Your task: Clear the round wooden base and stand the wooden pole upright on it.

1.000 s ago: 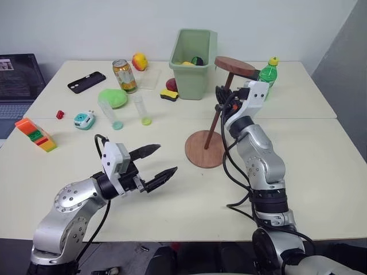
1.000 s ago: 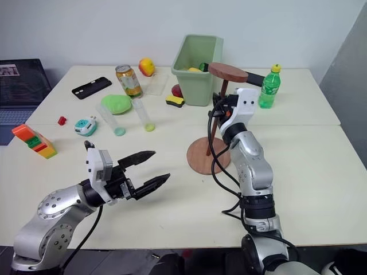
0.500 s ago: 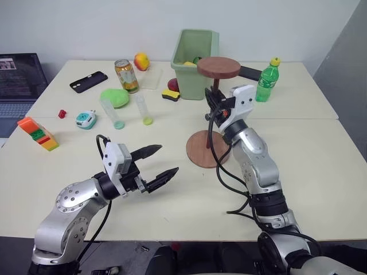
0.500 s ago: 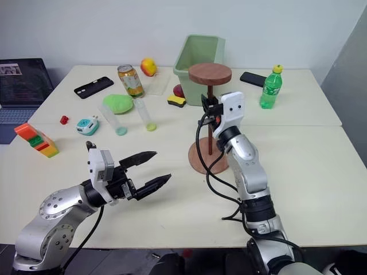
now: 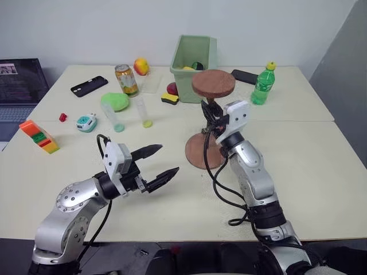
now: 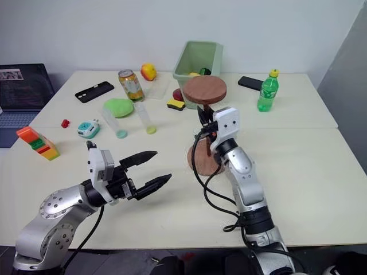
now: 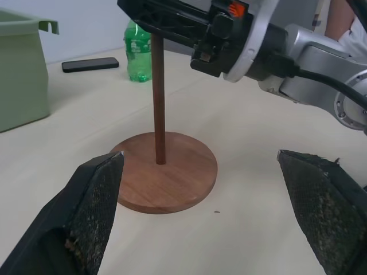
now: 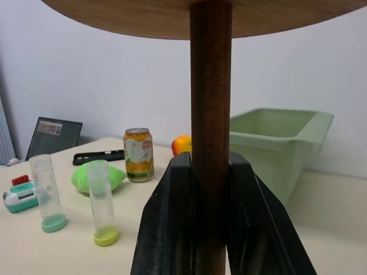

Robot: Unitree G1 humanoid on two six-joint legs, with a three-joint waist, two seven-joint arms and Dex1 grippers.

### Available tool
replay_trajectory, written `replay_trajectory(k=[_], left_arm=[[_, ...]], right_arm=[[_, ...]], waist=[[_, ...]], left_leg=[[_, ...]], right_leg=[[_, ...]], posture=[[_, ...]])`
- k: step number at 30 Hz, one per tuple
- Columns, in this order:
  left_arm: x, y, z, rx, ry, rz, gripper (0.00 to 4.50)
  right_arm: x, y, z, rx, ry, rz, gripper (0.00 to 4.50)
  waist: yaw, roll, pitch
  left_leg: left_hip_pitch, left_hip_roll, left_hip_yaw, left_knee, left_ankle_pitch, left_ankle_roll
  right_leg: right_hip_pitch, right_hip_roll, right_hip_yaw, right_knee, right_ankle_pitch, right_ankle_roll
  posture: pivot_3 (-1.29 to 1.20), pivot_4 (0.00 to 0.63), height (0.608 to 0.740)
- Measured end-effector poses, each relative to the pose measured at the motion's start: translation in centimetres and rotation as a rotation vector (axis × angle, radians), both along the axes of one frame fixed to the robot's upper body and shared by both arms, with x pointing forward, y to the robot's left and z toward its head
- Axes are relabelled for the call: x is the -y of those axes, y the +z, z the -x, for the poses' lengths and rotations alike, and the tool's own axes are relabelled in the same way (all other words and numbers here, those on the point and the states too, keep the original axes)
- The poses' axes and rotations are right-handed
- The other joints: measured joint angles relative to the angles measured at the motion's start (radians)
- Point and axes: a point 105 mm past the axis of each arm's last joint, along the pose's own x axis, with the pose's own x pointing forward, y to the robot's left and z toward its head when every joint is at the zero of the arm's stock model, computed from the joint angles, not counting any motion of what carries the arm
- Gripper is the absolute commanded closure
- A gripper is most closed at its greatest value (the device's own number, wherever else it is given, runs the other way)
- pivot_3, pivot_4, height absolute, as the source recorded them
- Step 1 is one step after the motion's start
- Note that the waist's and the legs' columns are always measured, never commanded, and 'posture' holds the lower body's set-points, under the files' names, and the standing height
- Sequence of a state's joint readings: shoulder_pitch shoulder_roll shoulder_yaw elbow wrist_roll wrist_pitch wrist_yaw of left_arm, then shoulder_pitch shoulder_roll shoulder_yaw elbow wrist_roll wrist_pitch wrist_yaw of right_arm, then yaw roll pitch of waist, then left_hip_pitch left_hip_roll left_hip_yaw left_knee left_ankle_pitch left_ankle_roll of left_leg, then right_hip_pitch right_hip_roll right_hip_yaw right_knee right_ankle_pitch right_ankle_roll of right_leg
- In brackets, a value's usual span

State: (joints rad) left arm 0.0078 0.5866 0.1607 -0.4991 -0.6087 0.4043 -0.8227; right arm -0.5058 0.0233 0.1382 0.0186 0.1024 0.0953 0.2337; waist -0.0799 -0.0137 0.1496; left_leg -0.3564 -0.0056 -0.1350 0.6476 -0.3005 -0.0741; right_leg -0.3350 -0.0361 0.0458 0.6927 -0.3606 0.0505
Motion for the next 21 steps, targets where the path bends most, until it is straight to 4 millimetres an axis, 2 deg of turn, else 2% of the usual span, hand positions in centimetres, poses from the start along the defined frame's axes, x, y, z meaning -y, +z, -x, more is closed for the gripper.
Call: replay_trajectory(k=[6,8,9,10,12,13,14,19,21], left_arm=[[0.1,0.3,-0.1,0.011,-0.004,0.000,0.00],[0.1,0.3,-0.2,0.010,-0.004,0.000,0.00],[0.1,0.3,-0.2,0.009,-0.003,0.000,0.00],[0.1,0.3,-0.2,0.007,-0.003,-0.001,0.00],[0.1,0.2,-0.3,-0.006,-0.004,-0.001,0.00],[0.0,0.1,-0.4,-0.016,-0.002,-0.003,0.00],[-0.1,-0.1,-0.5,-0.027,0.002,-0.003,0.00],[-0.2,0.2,-0.7,-0.056,-0.042,-0.029,0.00],[-0.5,-0.1,-0.3,-0.103,-0.090,-0.068,0.00]], right_arm=[[-0.2,-0.3,0.3,-0.012,0.017,0.064,4.24],[-0.2,-0.3,0.5,-0.011,0.016,0.079,3.53],[-0.1,-0.4,0.5,-0.016,0.013,0.084,3.47],[0.0,-1.5,0.3,-0.068,0.010,0.106,3.25],[0.7,-5.8,0.1,-0.233,-0.003,0.151,2.83],[0.9,-7.2,0.2,-0.284,-0.001,0.165,2.66],[1.1,-7.7,0.3,-0.307,0.001,0.176,2.34],[2.1,-5.1,0.9,-0.287,0.057,0.178,1.38],[3.1,-5.1,1.6,-0.322,0.096,0.209,0.90]], waist=[[0.002,0.001,-0.009],[0.005,0.001,-0.010],[0.006,0.001,-0.011],[0.007,0.001,-0.011],[0.015,0.001,-0.007],[0.017,0.006,-0.002],[0.018,0.009,0.002],[0.021,0.011,0.003],[0.022,0.011,0.004]], left_leg=[[0.001,0.000,0.000,-0.002,0.000,0.000],[0.001,0.000,-0.001,-0.002,0.000,0.000],[0.001,0.000,-0.001,-0.002,0.000,0.000],[0.001,0.000,-0.001,-0.002,0.000,0.000],[-0.003,0.000,-0.001,-0.002,0.000,0.000],[-0.007,-0.001,0.000,-0.001,0.000,0.000],[-0.009,-0.002,0.001,-0.001,0.001,-0.001],[-0.010,0.001,0.000,-0.004,0.002,-0.004],[-0.011,0.000,0.000,-0.005,0.002,-0.004]], right_leg=[[0.001,0.000,0.000,-0.004,0.000,0.000],[0.001,0.000,0.000,-0.004,0.000,0.000],[0.002,0.000,0.000,-0.005,0.000,0.000],[0.002,0.000,0.000,-0.005,0.000,0.000],[0.000,0.000,0.000,-0.006,0.000,0.000],[-0.005,-0.001,0.001,-0.005,0.000,0.000],[-0.009,-0.002,0.003,-0.003,0.000,0.000],[-0.009,0.000,0.000,-0.006,0.000,0.000],[-0.009,0.000,0.000,-0.008,0.000,-0.001]], posture=[[0.00,0.150,0.740],[0.00,0.150,0.740],[0.00,0.150,0.740],[0.00,0.150,0.740],[0.00,0.150,0.740],[0.00,0.150,0.740],[0.00,0.150,0.740],[0.00,0.150,0.740],[0.00,0.150,0.740]])
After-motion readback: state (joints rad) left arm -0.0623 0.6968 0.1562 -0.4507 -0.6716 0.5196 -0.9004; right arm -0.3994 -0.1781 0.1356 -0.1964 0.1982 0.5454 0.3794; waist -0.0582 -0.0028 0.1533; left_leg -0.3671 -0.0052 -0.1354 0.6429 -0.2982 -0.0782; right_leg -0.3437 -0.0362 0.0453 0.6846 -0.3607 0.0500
